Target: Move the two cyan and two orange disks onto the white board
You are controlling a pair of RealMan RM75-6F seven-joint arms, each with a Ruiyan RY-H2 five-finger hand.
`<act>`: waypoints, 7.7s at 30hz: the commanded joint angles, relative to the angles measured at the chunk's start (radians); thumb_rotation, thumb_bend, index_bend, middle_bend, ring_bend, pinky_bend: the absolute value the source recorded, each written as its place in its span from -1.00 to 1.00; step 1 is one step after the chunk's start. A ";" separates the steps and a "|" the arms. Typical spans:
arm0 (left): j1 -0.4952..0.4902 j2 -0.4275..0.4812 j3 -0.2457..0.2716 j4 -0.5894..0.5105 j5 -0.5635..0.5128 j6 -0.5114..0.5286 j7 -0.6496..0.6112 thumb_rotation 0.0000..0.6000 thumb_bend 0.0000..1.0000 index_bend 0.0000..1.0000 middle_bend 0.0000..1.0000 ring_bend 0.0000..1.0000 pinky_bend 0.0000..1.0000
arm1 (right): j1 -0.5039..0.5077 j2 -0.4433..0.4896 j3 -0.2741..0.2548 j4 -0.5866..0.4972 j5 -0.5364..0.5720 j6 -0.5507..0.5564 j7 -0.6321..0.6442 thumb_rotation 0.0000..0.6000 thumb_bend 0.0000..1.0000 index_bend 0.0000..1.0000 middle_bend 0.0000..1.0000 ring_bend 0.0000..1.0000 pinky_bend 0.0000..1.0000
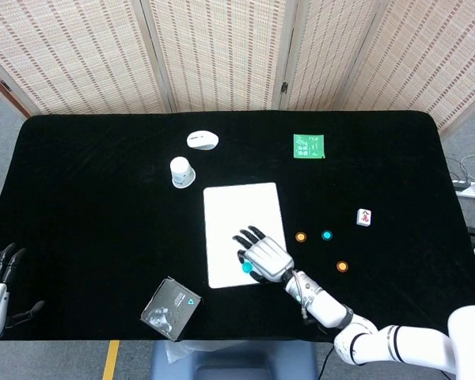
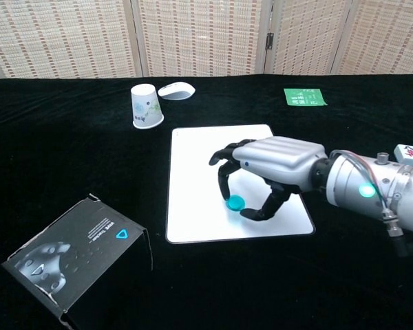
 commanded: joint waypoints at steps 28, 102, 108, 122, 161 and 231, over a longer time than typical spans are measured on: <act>-0.021 -0.012 -0.001 -0.008 0.023 -0.017 0.011 1.00 -0.61 -0.83 -1.00 -0.97 -1.00 | -0.198 0.282 -0.101 -0.017 -0.004 0.271 0.122 1.00 -0.15 -0.33 -0.98 -1.00 -1.00; -0.010 0.004 0.005 -0.033 0.011 -0.011 0.032 1.00 -0.61 -0.83 -1.00 -0.97 -1.00 | -0.137 0.191 -0.090 0.042 -0.179 0.204 0.188 1.00 -0.15 0.10 -0.80 -1.00 -1.00; -0.003 0.005 0.006 -0.026 0.009 -0.004 0.021 1.00 -0.61 -0.83 -1.00 -0.97 -1.00 | -0.084 0.125 -0.086 0.019 -0.172 0.135 0.114 1.00 -0.15 0.10 -0.80 -1.00 -1.00; 0.002 -0.003 0.007 -0.001 0.001 -0.009 0.001 1.00 -0.61 -0.83 -1.00 -0.97 -1.00 | -0.024 0.018 -0.067 0.069 -0.099 0.065 0.035 1.00 -0.15 0.09 -0.81 -1.00 -1.00; -0.012 -0.020 0.005 0.006 0.020 -0.019 -0.002 1.00 -0.61 -0.83 -1.00 -0.97 -1.00 | -0.135 0.163 -0.045 0.105 0.029 0.229 0.061 1.00 -0.15 -0.24 -1.00 -1.00 -1.00; -0.013 -0.004 0.007 -0.009 0.020 -0.018 0.002 1.00 -0.62 -0.83 -1.00 -0.98 -1.00 | -0.033 0.065 0.010 0.115 0.018 0.113 0.055 1.00 -0.15 -0.02 -1.00 -1.00 -1.00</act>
